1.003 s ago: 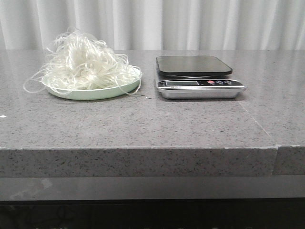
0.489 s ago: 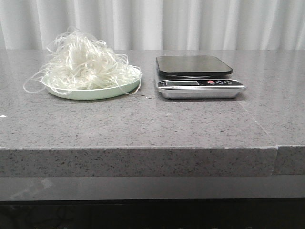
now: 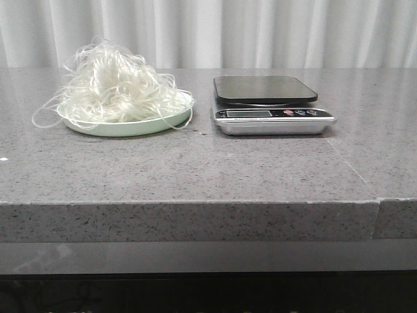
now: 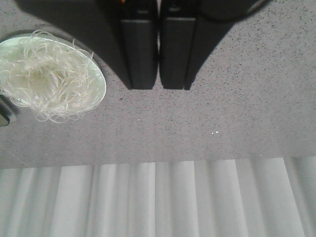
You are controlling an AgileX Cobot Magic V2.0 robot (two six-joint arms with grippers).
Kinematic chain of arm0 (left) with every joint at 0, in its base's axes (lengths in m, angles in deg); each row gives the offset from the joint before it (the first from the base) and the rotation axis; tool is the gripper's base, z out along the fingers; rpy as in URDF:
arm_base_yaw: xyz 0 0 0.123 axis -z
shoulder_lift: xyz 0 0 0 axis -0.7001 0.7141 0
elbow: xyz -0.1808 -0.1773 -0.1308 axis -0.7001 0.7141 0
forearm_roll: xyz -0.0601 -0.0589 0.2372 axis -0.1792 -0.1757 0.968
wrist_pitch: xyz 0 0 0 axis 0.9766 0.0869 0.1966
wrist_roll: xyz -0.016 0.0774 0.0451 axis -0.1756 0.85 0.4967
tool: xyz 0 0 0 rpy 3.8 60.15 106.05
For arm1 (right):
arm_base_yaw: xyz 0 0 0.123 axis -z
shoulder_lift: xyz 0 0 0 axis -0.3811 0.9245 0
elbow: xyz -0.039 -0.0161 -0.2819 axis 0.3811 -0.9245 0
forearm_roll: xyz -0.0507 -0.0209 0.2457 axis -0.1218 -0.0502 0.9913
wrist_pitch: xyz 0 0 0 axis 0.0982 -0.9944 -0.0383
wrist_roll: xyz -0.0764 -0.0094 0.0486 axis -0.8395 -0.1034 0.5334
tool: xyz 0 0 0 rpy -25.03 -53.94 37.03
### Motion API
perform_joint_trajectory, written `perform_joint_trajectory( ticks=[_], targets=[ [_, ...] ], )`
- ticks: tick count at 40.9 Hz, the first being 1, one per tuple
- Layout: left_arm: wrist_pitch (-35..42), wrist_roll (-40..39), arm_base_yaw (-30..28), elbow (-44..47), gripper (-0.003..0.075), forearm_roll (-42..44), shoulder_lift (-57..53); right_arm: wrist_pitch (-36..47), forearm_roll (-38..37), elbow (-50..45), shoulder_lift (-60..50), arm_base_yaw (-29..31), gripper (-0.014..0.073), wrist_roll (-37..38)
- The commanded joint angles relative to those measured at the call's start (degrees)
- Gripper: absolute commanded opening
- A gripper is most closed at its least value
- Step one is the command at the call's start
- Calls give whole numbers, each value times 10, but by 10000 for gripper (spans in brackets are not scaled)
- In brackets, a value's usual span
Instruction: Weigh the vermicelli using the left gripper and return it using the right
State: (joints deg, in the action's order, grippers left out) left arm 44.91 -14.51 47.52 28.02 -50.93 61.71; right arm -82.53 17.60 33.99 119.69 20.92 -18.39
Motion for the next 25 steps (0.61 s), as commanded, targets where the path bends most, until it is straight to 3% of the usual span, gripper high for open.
perform_joint_trajectory(
  ticks=[1,4,9,12,25],
  targets=[
    [42,-4,-3,-18,160,-6,8,30,-7,19,7,4,176,-2],
    [42,-4,-3,-18,245,-6,8,27,-7,19,7,4,253,-2],
    [42,-4,-3,-18,489,-6,8,26,-7,19,7,4,463,-2],
    [42,-4,-3,-18,567,-3,8,24,-7,19,7,4,528,-2],
    [42,37,41,-46,578,-11,60,22,-7,19,7,4,537,-2]
  ],
)
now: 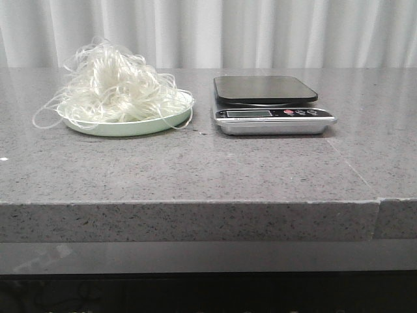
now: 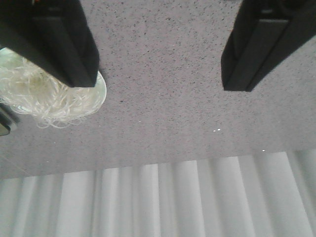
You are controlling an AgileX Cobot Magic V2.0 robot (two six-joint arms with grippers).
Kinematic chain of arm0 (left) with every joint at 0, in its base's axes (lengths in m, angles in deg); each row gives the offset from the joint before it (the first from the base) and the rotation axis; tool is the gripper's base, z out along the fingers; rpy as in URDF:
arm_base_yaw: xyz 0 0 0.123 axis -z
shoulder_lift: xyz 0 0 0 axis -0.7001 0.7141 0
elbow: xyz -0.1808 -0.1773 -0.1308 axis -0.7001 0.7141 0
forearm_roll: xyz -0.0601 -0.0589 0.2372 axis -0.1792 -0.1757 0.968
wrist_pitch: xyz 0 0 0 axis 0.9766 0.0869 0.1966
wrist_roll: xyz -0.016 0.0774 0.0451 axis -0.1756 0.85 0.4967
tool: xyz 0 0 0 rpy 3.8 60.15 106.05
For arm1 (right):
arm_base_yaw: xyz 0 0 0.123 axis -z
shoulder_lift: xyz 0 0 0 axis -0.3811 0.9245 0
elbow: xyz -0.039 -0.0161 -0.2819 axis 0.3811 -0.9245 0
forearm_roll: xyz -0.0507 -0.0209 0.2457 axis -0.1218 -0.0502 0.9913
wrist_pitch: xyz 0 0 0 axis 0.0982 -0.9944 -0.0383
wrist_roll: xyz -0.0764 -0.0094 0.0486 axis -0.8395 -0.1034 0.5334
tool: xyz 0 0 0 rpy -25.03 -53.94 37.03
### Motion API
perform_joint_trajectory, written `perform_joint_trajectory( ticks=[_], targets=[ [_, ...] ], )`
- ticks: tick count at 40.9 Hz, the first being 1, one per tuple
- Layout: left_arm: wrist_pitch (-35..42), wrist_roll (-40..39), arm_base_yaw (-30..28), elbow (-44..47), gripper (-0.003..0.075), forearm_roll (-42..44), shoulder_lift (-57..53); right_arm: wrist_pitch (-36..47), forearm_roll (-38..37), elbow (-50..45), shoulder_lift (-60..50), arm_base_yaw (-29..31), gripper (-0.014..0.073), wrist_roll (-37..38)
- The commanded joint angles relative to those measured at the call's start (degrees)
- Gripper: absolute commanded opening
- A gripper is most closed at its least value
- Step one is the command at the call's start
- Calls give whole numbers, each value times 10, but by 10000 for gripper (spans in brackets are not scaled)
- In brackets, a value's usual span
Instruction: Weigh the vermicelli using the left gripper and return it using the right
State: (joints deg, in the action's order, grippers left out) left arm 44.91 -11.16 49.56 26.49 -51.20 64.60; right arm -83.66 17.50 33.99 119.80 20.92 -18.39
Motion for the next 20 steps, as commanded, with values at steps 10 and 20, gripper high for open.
perform_joint_trajectory(
  ticks=[10,20],
  targets=[
    [49,6,90,-83,578,-8,160,34,-6,19,6,4,537,-2],
    [67,6,131,-148,578,4,314,34,-6,19,6,4,537,-2]
  ],
)
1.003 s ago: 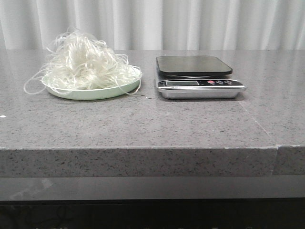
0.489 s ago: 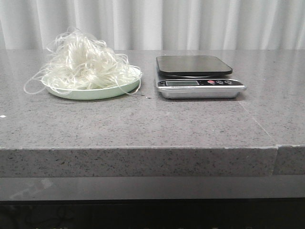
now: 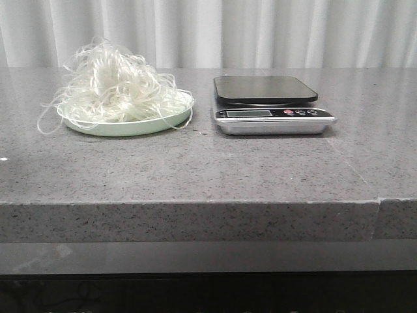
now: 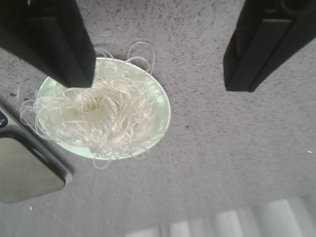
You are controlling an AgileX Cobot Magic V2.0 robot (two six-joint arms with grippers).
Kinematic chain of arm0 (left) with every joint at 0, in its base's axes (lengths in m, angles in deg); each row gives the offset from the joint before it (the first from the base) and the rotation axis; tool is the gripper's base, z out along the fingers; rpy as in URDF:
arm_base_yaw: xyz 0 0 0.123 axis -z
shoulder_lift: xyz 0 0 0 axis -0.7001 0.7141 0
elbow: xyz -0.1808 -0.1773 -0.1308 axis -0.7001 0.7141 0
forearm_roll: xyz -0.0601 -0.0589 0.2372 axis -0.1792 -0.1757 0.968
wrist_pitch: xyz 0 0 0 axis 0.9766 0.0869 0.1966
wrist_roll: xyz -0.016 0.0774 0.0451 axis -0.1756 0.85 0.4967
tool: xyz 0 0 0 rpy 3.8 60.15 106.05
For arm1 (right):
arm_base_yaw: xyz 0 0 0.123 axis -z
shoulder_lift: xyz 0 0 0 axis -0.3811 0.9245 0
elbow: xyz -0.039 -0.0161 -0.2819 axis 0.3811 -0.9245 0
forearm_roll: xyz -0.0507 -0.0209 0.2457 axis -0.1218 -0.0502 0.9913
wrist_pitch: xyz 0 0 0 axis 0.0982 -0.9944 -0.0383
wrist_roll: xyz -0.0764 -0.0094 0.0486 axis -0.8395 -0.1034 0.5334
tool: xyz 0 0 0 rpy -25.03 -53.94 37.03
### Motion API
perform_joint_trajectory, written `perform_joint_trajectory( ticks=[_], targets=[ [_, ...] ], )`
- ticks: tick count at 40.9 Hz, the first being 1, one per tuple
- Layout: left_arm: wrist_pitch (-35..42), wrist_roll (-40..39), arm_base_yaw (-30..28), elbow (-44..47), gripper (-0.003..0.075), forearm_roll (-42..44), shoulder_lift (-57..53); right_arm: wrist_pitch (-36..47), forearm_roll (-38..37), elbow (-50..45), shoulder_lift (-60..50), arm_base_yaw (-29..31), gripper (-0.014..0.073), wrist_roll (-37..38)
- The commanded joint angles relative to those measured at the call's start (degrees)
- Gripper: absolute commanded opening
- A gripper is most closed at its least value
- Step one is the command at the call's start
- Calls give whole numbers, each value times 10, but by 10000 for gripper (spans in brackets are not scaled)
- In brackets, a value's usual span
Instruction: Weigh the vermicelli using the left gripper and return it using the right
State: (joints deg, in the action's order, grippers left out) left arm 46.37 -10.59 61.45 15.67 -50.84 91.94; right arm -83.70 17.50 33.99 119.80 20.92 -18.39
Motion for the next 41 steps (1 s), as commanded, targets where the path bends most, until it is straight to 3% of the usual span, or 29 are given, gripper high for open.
perform_joint_trajectory(
  ticks=[1,13,21,35,41],
  targets=[
    [53,1,15,-46,578,0,57,35,-6,19,6,4,537,-2],
    [60,1,39,-125,578,3,212,36,-6,19,6,4,537,-2],
    [64,1,47,-174,578,52,300,36,-6,19,6,4,537,-2],
    [118,1,47,-203,574,53,367,36,-6,19,6,4,537,-2],
    [119,1,47,-203,464,53,375,36,-6,19,6,4,537,-2]
  ],
)
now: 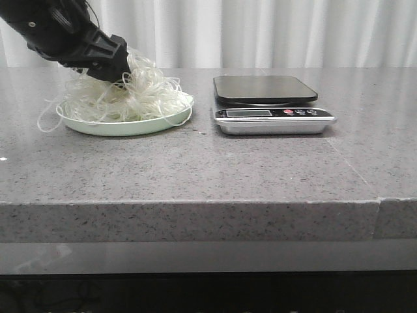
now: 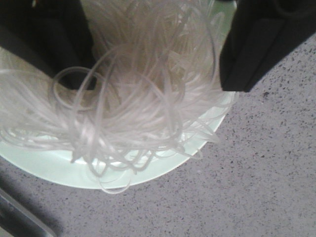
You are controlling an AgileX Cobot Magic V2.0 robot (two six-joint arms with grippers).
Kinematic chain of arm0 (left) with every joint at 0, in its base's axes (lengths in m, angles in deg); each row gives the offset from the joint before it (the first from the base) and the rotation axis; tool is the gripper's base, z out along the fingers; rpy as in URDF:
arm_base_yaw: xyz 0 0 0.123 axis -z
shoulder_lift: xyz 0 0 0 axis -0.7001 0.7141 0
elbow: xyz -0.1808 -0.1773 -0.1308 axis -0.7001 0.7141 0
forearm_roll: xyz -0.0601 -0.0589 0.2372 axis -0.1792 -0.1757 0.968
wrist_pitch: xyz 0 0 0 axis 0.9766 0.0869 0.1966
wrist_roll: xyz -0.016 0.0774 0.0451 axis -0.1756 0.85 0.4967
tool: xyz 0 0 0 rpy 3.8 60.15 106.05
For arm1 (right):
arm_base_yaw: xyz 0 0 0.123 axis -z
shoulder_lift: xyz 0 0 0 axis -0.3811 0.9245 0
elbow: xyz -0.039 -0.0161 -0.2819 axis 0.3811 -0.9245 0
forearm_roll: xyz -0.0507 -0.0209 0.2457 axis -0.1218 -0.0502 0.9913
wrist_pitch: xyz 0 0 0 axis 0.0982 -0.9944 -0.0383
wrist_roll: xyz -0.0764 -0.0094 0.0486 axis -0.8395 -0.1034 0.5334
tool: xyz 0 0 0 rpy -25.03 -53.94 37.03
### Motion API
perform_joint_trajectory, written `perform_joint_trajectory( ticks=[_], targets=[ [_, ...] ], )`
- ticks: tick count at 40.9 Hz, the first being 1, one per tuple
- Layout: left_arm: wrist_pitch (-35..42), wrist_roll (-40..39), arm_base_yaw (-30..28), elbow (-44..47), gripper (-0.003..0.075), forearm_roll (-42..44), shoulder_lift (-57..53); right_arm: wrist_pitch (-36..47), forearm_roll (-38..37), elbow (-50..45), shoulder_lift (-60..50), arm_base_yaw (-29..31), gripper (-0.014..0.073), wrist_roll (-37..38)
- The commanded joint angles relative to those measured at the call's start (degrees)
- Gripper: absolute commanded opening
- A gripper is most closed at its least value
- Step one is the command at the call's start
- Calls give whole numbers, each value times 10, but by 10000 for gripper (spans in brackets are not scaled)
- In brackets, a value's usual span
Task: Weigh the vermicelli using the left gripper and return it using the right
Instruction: 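Lower the left gripper onto the vermicelli pile and close it, then lift the vermicelli with the left gripper and carry it over the scale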
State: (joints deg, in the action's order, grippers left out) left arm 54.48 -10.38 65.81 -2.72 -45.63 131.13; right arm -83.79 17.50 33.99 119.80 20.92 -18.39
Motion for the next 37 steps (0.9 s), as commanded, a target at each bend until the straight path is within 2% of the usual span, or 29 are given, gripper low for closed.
perform_joint_trajectory(
  ticks=[1,9,13,27,37],
  targets=[
    [38,-1,3,-19,421,1,-17,37,-6,19,6,4,537,-2],
    [38,-1,3,-19,218,1,-17,37,-6,19,6,4,537,-2],
    [37,-1,3,-19,144,1,-17,37,-6,19,6,4,537,-2],
    [37,-1,5,-31,145,-5,-67,38,-6,19,6,4,537,-2],
    [37,-1,28,-93,145,-5,-113,39,-6,19,6,4,537,-2]
  ],
)
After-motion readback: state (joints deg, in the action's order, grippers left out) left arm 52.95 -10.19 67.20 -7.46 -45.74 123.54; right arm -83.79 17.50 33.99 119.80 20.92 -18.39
